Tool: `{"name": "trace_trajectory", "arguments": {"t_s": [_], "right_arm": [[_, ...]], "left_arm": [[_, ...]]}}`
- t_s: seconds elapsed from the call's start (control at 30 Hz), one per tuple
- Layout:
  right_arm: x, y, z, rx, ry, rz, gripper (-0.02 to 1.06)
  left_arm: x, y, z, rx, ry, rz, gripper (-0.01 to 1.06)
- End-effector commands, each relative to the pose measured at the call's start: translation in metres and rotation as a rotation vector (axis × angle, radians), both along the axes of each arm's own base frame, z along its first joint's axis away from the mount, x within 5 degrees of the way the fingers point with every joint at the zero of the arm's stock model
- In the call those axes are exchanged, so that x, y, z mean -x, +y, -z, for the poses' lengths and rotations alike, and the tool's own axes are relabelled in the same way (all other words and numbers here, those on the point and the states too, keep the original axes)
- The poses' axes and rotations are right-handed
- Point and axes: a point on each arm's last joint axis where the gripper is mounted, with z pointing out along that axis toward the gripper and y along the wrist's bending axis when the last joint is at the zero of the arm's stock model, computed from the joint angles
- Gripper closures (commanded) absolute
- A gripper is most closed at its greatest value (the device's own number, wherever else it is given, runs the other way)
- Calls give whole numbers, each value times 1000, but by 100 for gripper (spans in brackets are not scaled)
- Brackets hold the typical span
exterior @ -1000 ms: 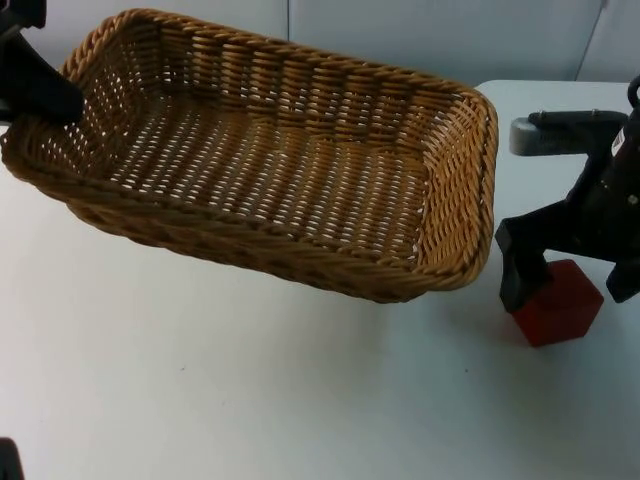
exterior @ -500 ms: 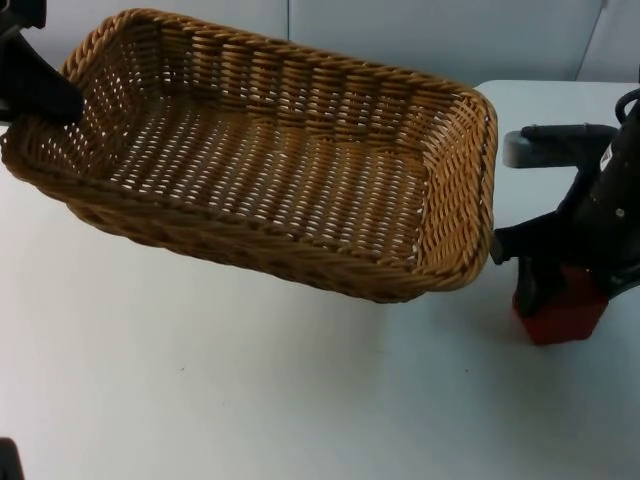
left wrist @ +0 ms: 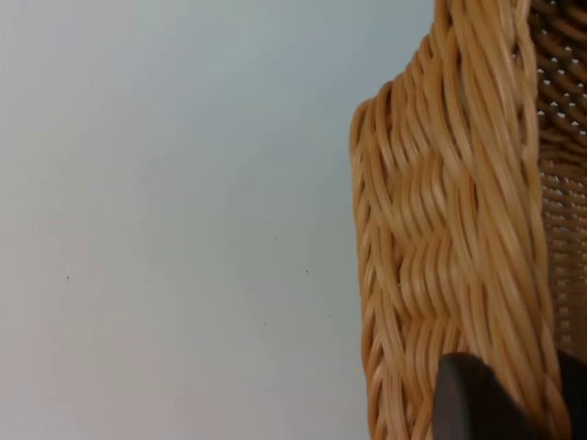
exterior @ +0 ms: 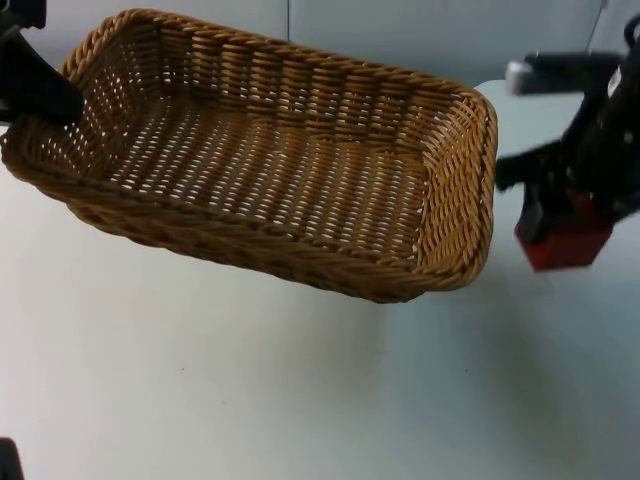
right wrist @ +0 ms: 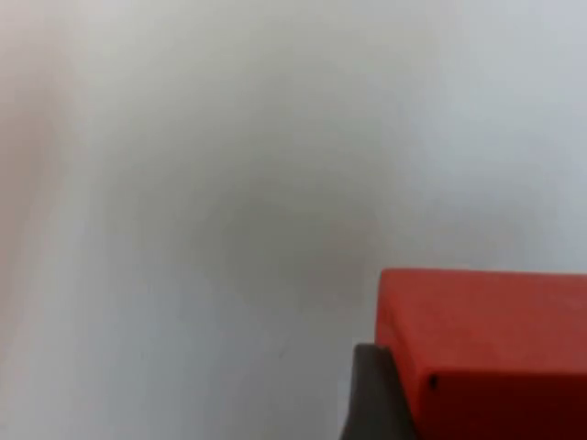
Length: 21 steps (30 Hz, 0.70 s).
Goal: Pick up the basket with the left hand and place the cube into the basket with the right hand.
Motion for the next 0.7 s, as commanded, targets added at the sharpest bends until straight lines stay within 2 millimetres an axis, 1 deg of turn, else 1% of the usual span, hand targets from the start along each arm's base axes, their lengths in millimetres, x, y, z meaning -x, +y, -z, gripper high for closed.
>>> {"name": "trace_trajectory", "arguments": {"t_s": [0.0,0.1,0.13,0.17,0.2,0.23,0.27,0.3,0.33,0.4,0.43,0.5,0.53,0.57,0.6,0.67], "right_arm": [[-10,-7,-42,51,-76,6,105],[-23,-16,-104,160,-177,10,105],[-23,-16,-104,160,-177,10,105],[-24,-16,-128,156,-190,18,105],[-25,-13,-143,117,-199,15,105],[-24,-5,-156,51,-192,1,105],[-24,-5,-156,51,-192,1,105],[-21,3,-164,-30,-174,-19,105],[-19,13,-172,-121,-169,-52,105],[-12,37,-182,-282,-149,-131,105],[-12,37,-182,-282,-149,-131,105],[-5,56,-184,-388,-127,-186,105],[-1,69,-182,-411,-109,-216,105],[3,78,-180,-413,-98,-237,105],[3,78,-180,-413,-98,-237,105],[5,95,-170,-415,-69,-274,105]], "left_arm": [[1,-2,-6,41,-5,-13,105],[1,-2,-6,41,-5,-13,105],[1,-2,-6,41,-5,-13,105],[1,-2,-6,40,-6,-15,105],[1,-2,-6,40,-6,-15,105],[1,-2,-6,40,-6,-15,105],[1,-2,-6,40,-6,-15,105],[1,-2,-6,40,-6,-15,105],[1,-2,-6,40,-6,-15,105],[1,-1,-6,38,-8,-18,105],[1,-1,-6,38,-8,-18,105],[1,-1,-6,36,-8,-20,105],[1,-1,-6,36,-8,-20,105],[1,-1,-6,36,-8,-20,105],[1,-1,-6,36,-8,-20,105],[1,-1,-6,36,-8,-20,105]]}}
